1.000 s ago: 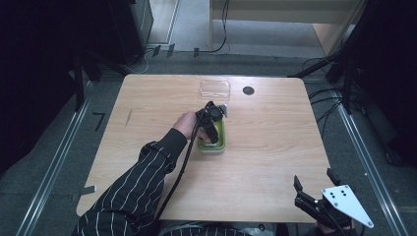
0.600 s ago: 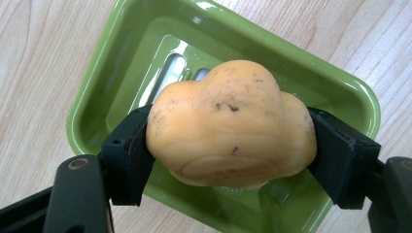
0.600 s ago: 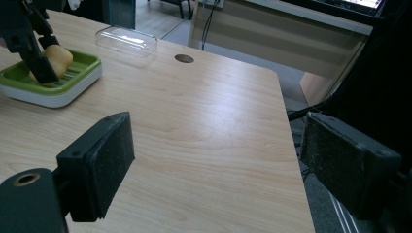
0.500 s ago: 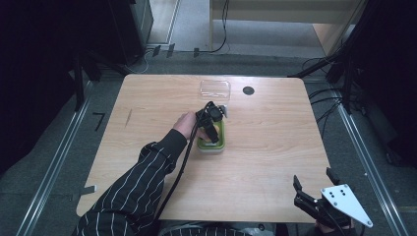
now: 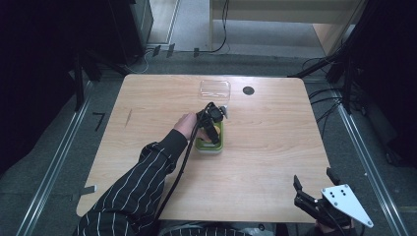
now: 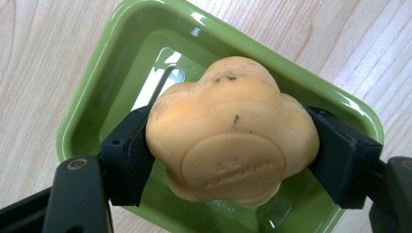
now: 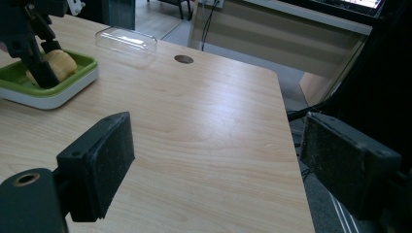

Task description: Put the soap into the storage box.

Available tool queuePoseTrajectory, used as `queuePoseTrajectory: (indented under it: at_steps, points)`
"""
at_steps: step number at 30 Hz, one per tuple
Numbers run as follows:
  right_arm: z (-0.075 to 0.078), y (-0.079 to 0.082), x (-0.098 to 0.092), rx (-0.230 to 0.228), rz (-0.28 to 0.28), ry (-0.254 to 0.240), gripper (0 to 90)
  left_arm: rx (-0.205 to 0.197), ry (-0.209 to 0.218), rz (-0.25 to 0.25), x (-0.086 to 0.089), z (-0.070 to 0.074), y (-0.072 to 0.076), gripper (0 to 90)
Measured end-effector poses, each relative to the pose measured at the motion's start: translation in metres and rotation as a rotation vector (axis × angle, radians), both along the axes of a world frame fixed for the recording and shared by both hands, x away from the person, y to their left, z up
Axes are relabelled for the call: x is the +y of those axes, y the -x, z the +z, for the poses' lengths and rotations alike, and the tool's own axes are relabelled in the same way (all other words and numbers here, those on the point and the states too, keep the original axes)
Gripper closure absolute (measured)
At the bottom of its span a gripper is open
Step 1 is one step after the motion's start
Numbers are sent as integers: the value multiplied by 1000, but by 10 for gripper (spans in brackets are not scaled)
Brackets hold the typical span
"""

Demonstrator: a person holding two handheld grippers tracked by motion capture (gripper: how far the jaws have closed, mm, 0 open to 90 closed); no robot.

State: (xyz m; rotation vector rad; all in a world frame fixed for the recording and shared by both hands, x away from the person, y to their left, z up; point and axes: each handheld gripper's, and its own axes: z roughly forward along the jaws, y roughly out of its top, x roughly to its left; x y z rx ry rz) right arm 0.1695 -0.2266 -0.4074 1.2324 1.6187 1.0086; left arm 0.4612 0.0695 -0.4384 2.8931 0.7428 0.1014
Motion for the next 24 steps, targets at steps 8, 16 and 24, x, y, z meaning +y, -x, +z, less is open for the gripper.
queuePoseTrajectory:
  at_steps: [8,16,24]
  points:
    - [0,0,0,0,1,0,130,-4,-6,15,1,-1,0,246]
    - [0,-1,0,-1,2,0,130,-32,14,52,4,8,-1,144]
    - [0,-2,1,-3,5,-3,130,-61,18,85,12,23,6,110]
